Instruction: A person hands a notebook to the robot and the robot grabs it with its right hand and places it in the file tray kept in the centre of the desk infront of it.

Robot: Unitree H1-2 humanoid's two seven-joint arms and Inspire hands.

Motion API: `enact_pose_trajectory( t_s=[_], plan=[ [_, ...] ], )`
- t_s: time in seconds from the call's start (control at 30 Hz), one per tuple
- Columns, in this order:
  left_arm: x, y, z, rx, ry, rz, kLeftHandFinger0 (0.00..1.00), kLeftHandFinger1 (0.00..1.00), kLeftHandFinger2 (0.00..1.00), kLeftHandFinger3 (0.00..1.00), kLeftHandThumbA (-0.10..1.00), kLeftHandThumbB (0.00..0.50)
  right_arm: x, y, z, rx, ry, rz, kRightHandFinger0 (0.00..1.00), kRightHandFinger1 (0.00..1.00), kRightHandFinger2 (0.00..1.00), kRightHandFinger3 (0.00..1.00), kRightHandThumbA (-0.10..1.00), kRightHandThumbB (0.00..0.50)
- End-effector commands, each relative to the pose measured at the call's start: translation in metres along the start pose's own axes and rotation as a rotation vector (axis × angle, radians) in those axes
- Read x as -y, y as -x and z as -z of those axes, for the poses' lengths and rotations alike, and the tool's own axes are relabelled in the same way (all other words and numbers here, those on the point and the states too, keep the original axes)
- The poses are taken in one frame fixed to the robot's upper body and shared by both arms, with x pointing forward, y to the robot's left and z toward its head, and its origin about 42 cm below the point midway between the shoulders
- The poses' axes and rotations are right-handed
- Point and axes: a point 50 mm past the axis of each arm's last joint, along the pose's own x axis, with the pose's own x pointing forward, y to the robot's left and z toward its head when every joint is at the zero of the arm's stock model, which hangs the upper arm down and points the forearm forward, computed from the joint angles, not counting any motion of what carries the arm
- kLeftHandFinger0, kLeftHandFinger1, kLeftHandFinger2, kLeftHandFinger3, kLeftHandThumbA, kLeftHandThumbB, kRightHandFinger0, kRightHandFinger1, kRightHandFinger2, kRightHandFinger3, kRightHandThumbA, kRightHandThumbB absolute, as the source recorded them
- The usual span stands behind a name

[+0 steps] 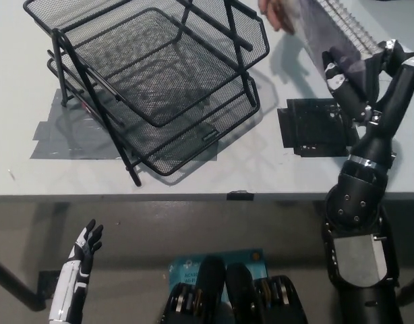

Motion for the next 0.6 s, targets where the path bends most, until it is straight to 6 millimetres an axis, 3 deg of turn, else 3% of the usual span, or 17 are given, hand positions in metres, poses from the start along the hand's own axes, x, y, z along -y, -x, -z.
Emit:
enact_pose_trajectory(
  t_s=[0.0,0.2,0.27,0.37,0.4,0.57],
  plan=[
    [-0.006,-0.001,-0.006,0.052,0.001,0.009,1.0,1.0,1.0,1.0,1.0,0.434,0.003,-0.038,-0.044,0.21,-0.095,0.116,0.0,0.0,0.0,0.0,0.95,0.058],
    [-0.007,0.0,-0.005,0.048,-0.005,0.015,1.0,1.0,1.0,1.0,1.0,0.425,0.013,-0.051,-0.07,0.312,-0.081,0.116,0.0,0.0,0.0,0.0,1.0,0.028],
    [-0.007,0.001,-0.005,0.048,-0.01,0.012,1.0,1.0,1.0,1.0,1.0,0.424,0.014,-0.055,-0.081,0.378,-0.037,0.106,0.0,0.0,0.0,0.0,1.0,0.05],
    [-0.007,0.002,-0.005,0.045,-0.012,0.014,1.0,1.0,1.0,1.0,1.0,0.424,0.012,-0.055,-0.09,0.436,-0.02,0.078,0.0,0.0,0.0,0.0,1.0,0.035],
    [-0.007,0.002,-0.005,0.046,-0.01,0.016,1.0,1.0,1.0,1.0,1.0,0.43,0.008,-0.055,-0.094,0.479,-0.014,0.057,0.0,0.0,0.0,0.0,1.0,0.003],
    [-0.006,0.002,-0.005,0.047,-0.005,0.024,1.0,1.0,1.0,1.0,1.0,0.433,-0.003,-0.057,-0.105,0.618,0.014,-0.008,0.0,0.0,0.0,0.0,0.84,0.0]
  ],
)
